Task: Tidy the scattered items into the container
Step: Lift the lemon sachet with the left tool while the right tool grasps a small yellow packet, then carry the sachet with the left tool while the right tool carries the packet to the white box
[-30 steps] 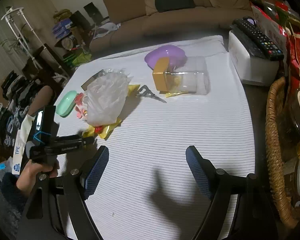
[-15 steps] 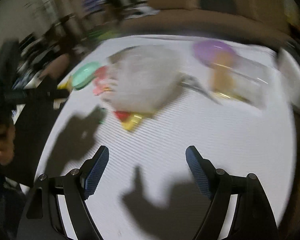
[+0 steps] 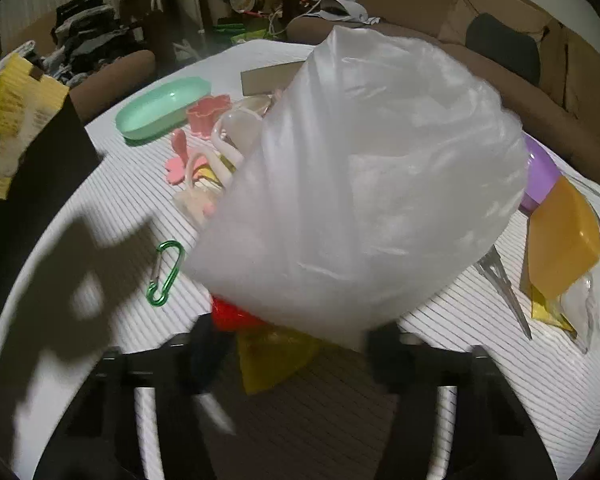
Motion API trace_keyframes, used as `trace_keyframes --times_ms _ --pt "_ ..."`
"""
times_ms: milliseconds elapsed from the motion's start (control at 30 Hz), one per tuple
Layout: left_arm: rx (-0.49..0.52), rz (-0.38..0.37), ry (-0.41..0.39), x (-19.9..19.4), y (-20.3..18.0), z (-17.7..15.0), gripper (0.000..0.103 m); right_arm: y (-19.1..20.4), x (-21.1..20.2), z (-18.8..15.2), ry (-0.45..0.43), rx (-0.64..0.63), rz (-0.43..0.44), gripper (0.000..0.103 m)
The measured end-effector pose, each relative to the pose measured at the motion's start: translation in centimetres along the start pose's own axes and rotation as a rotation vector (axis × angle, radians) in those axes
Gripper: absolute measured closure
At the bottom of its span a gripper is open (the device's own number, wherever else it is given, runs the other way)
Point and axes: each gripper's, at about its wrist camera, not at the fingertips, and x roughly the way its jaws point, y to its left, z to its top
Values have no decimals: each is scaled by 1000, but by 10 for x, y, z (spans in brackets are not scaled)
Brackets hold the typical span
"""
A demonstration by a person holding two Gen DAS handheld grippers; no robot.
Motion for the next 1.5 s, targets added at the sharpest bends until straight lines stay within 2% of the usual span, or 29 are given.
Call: trace_keyframes --times_ms 67,100,200,333,400,500,533,600,633,700,800,867,933,1033,1100,1167,1333,1500 --pt "8 2 -9 -3 -3 0 62 -10 -9 -5 11 62 72 73" --pt "10 0 -11 -4 -4 -1 62 -16 -18 -10 14 99 110 77" --pt "12 4 -10 -3 -7 -2 62 -27 -48 -25 13 149 132 78" --pt "30 5 -16 -3 -16 -4 62 -43 -118 -47 -40 204 133 78" --pt "50 5 -20 -3 -24 -7 62 -49 -160 -55 -106 253 156 79" --pt "107 25 -41 -8 -38 -12 62 -57 -229 -68 -306 386 223 79" --pt "129 34 -52 -11 -44 -14 62 -62 -246 -76 -345 420 166 79" --pt "187 50 -81 -18 -58 -18 62 -64 -262 -85 -337 435 -36 79" --pt "229 69 -103 -25 -70 -22 62 -68 -264 -92 -332 451 -94 79" --pt "276 101 -130 -36 -88 -28 62 -83 -264 -108 -333 547 -69 79" --pt "305 78 -169 -66 -115 -42 62 -96 -269 -116 -366 646 -33 80" --pt "305 85 -200 -87 -124 -51 62 -97 -273 -113 -374 636 -26 80" --pt "316 126 -248 -114 -132 -63 62 -89 -279 -112 -382 607 -28 80" --pt "310 240 -322 -150 -132 -78 62 -65 -289 -103 -395 546 -20 80" --pt "299 289 -352 -167 -127 -83 62 -51 -297 -96 -402 501 -23 81" --pt "278 350 -384 -186 -116 -88 62 -34 -303 -91 -410 464 -12 81" --pt "233 442 -422 -219 -81 -98 62 7 -306 -73 -407 370 4 81" --pt "180 474 -415 -247 -32 -97 62 42 -298 -51 -369 312 44 81"
